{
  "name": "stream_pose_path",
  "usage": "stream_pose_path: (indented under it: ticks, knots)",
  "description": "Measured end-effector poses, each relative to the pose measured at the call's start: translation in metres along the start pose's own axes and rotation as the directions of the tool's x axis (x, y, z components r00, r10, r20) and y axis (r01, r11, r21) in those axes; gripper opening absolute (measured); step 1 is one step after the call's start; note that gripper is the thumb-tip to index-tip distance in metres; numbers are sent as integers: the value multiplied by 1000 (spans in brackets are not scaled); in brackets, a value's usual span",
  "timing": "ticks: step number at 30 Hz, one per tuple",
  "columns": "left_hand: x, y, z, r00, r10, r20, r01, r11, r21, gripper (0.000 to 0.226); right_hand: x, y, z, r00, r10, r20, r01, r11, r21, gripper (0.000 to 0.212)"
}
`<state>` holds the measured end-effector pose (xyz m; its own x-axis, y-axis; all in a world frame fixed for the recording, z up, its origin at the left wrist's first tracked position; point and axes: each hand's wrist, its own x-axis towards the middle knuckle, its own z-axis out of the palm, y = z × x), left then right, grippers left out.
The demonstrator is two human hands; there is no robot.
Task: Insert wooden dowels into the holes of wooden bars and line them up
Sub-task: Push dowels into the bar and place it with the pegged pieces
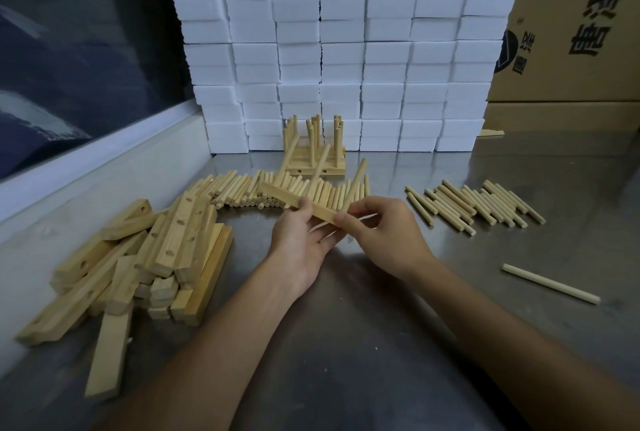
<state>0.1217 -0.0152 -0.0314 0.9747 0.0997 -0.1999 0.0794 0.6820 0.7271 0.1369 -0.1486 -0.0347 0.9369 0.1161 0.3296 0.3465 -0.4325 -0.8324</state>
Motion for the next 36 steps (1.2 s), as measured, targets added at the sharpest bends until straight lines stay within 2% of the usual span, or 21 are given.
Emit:
stream_pose_path:
  ticks: [3, 8, 11, 14, 18, 21, 23, 24, 25, 27, 28, 29, 31, 33, 36]
  knots:
    - [1, 3, -2, 1000, 20, -10, -20, 1000, 0, 28, 3, 6, -6, 1000, 14, 8, -14, 999, -37, 16]
    - [10, 14, -12, 980, 150, -132, -147, 989, 30, 18, 7, 13, -15, 998, 30, -58, -34, 998, -58, 16]
    - [13, 15, -15, 949, 251, -190, -216, 959, 184, 28, 9, 17, -20, 996, 17, -90, -25, 996, -83, 13]
    - [15, 14, -17, 923, 334, -192, -253, 901, 353, 36, 10, 20, -24, 999, 0, -45, -6, 992, -128, 7]
    - [17, 15, -22, 923, 336, -187, -256, 899, 354, 35, 10, 23, -24, 999, -13, 42, 20, 985, -173, 8]
    - [20, 14, -24, 914, 363, -180, -255, 860, 442, 36, 19, 24, -23, 999, -12, -38, 5, 981, -192, 9]
    - [21, 12, -25, 878, 451, -159, -276, 750, 601, 28, 27, 24, -22, 996, -26, -87, 8, 980, -198, 7]
    - [21, 12, -26, 846, 520, -122, -292, 642, 709, 23, 32, 24, -23, 993, -33, -116, 10, 980, -199, 6]
    - [21, 13, -27, 802, 596, -47, -298, 467, 833, 18, 37, 25, -23, 988, -41, -152, 10, 980, -199, 6]
    - [21, 15, -32, 721, 674, 161, -246, 32, 969, 14, 50, 26, -23, 977, -63, -204, 17, 975, -220, 8]
    - [20, 16, -35, 711, 661, 241, -213, -124, 969, 14, 58, 26, -22, 975, -71, -213, 18, 971, -240, 9]
    - [20, 15, -37, 725, 629, 280, -181, -219, 959, 13, 67, 26, -21, 973, -74, -217, 16, 966, -258, 9]
    - [20, 13, -39, 776, 563, 284, -120, -310, 943, 10, 86, 27, -18, 972, -80, -220, 14, 957, -289, 8]
    - [22, 10, -39, 798, 525, 296, -99, -370, 924, 8, 105, 29, -15, 969, -103, -223, 23, 943, -332, 8]
    - [26, 11, -39, 802, 520, 293, -95, -374, 923, 9, 132, 35, -9, 973, -118, -196, 27, 910, -415, 15]
